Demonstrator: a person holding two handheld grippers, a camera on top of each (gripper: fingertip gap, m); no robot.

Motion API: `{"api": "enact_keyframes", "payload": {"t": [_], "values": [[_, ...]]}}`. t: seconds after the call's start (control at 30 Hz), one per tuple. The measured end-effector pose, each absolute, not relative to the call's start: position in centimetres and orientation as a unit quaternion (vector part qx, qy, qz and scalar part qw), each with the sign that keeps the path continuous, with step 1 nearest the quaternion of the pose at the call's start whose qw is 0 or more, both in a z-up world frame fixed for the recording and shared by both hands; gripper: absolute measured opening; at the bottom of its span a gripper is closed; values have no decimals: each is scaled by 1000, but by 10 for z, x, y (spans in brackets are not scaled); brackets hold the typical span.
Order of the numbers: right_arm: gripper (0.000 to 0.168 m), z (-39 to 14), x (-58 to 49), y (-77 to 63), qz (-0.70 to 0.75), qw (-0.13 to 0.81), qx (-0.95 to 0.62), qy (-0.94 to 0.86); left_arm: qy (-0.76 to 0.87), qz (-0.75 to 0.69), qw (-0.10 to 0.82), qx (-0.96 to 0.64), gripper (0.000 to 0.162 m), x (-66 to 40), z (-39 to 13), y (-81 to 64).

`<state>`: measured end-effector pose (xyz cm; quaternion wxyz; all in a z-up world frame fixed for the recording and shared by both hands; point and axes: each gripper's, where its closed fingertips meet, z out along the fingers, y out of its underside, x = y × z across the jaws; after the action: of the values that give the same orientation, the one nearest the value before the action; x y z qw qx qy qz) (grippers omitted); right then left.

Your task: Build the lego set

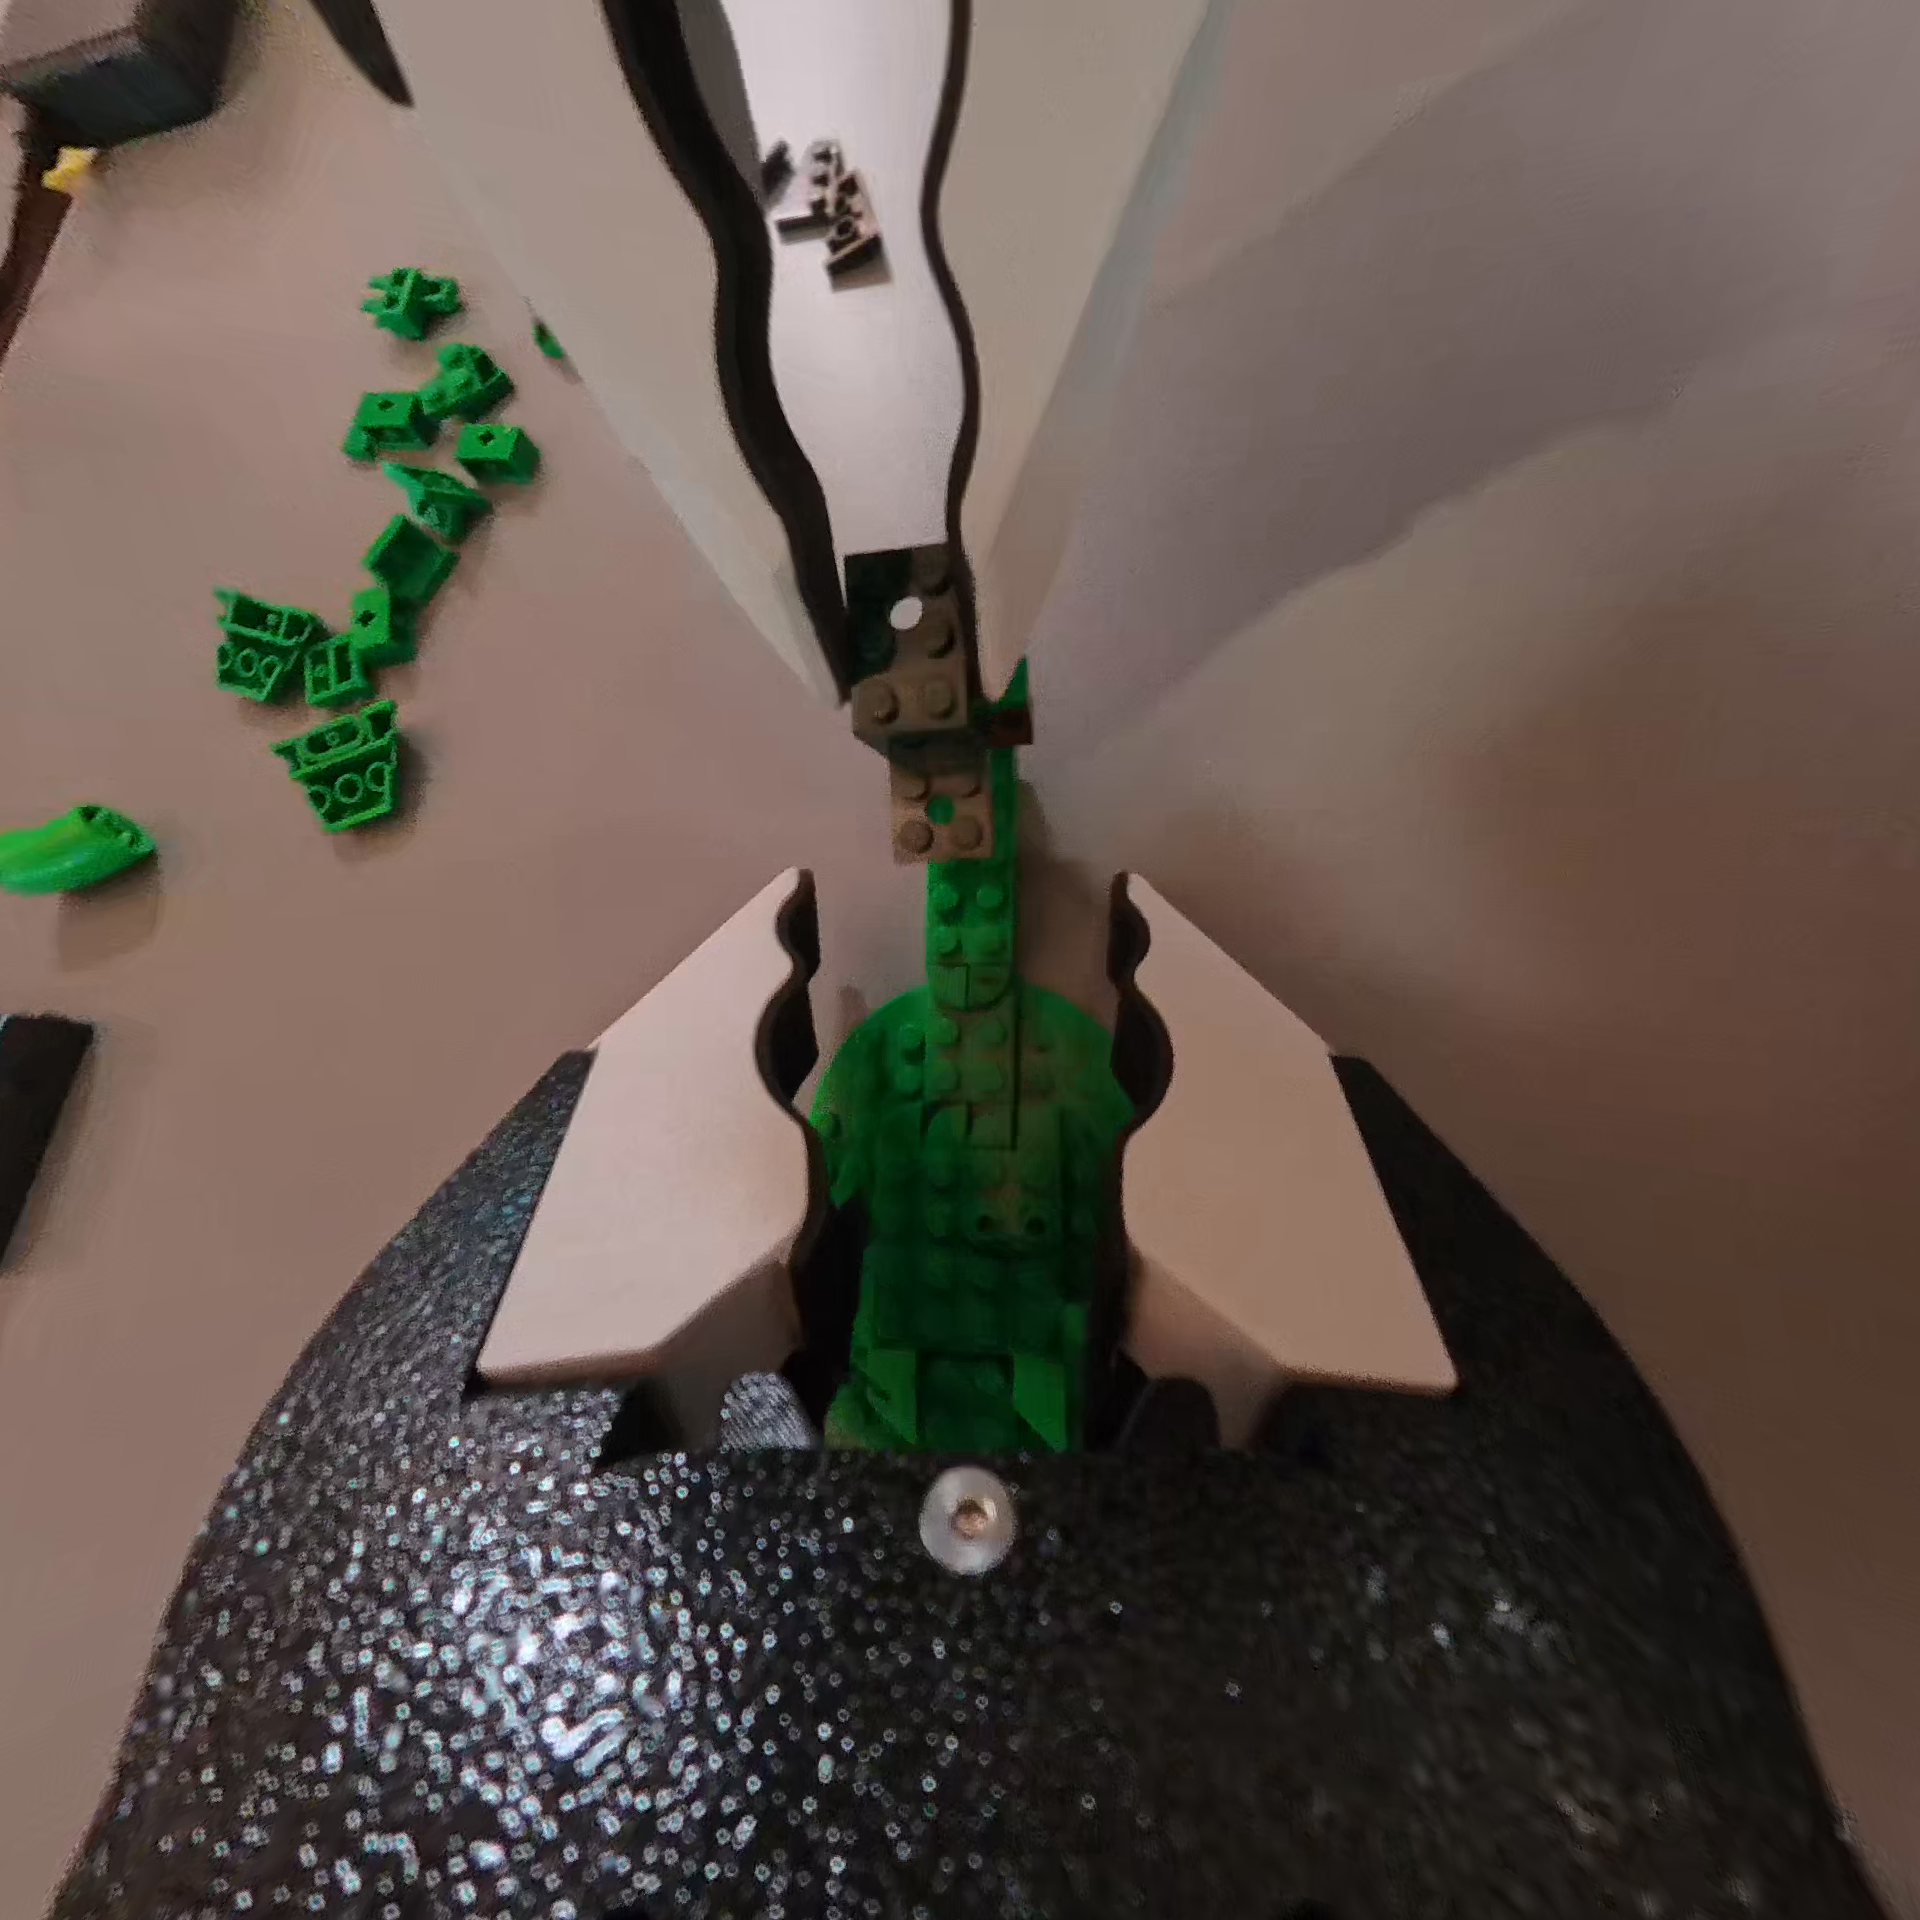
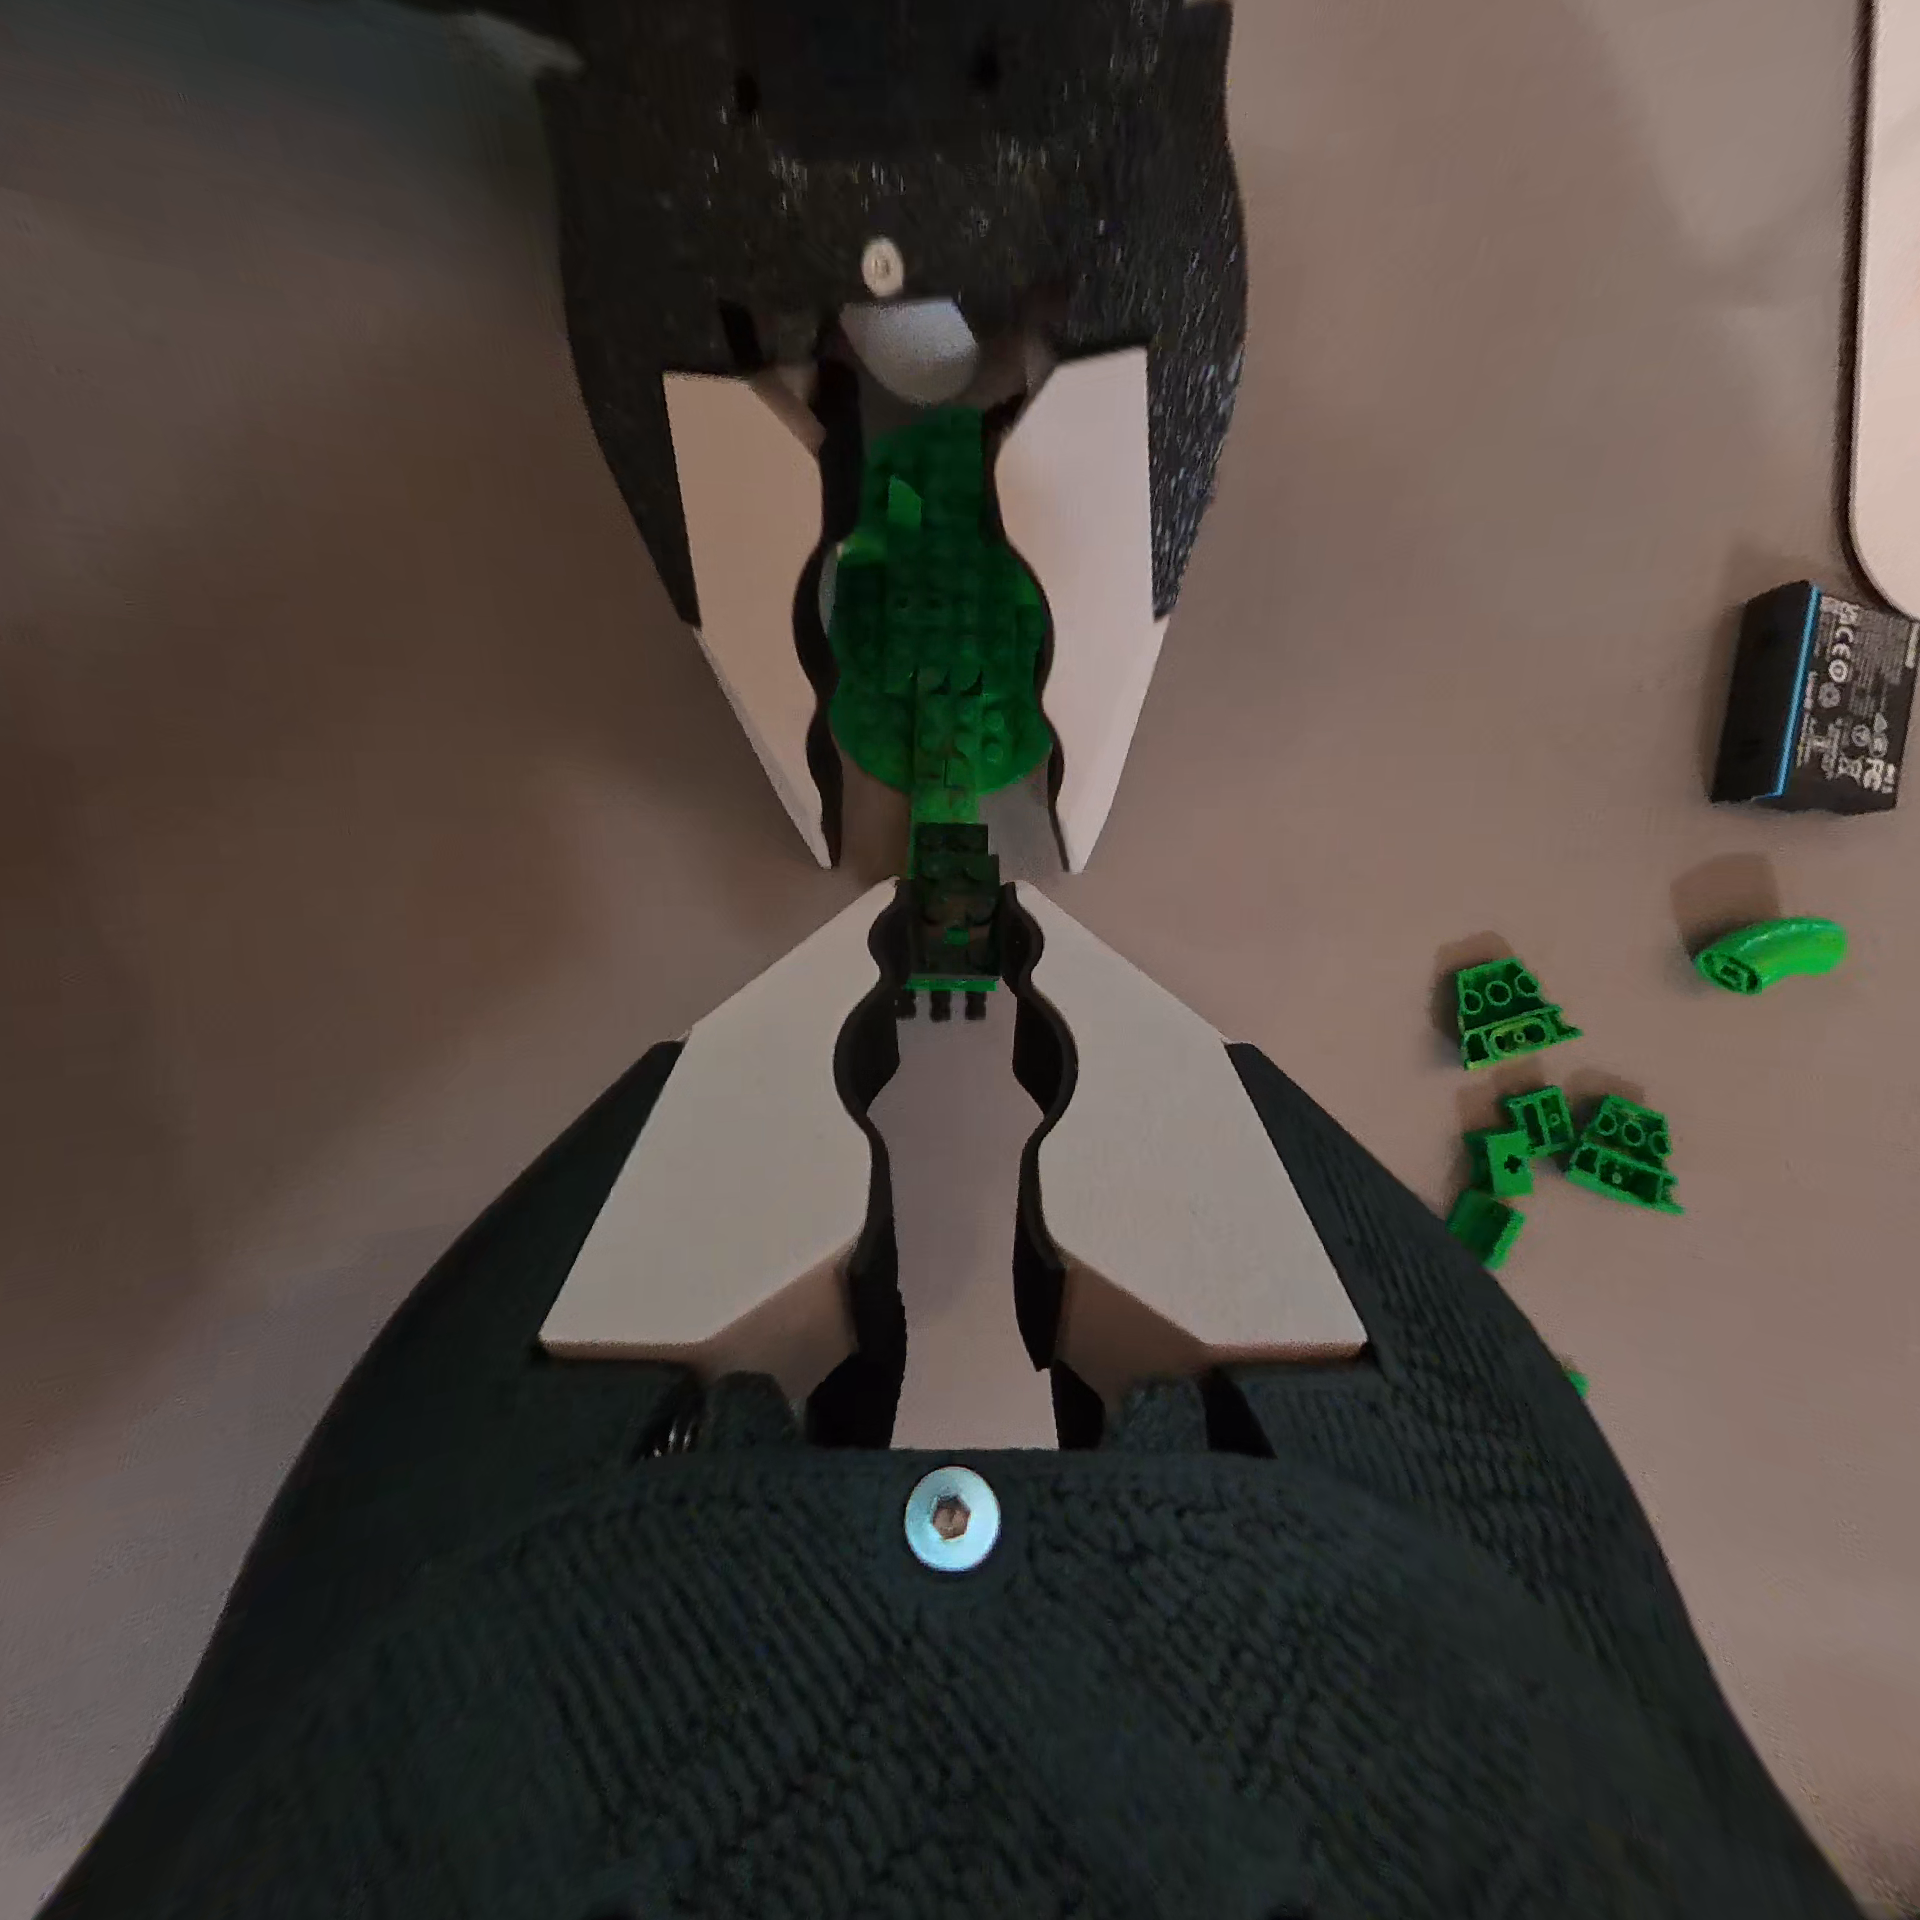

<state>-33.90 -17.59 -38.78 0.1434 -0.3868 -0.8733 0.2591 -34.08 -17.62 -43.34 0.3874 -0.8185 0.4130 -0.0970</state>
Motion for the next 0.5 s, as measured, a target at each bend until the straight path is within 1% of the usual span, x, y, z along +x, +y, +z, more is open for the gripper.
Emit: {"api": "enact_keyframes", "payload": {"t": [0.07,0.1,0.13,0.2,0.37,0.5], "values": [[15,-387,-339,-178,278,144,-404,-859,420,-110,383,-815,52,-337,-435,-173],[14,-389,-338,-178,281,145,-410,-856,423,-111,379,-815,48,-337,-435,-172],[15,-391,-336,-176,279,146,-413,-854,431,-115,374,-813,41,-336,-436,-173],[15,-395,-335,-173,276,153,-415,-854,447,-105,373,-806,22,-337,-437,-172],[14,-396,-335,-175,296,145,-439,-836,439,-111,370,-811,22,-338,-437,-171],[15,-402,-333,-171,255,148,-461,-837,433,-107,367,-816,21,-339,-437,-171]]}}
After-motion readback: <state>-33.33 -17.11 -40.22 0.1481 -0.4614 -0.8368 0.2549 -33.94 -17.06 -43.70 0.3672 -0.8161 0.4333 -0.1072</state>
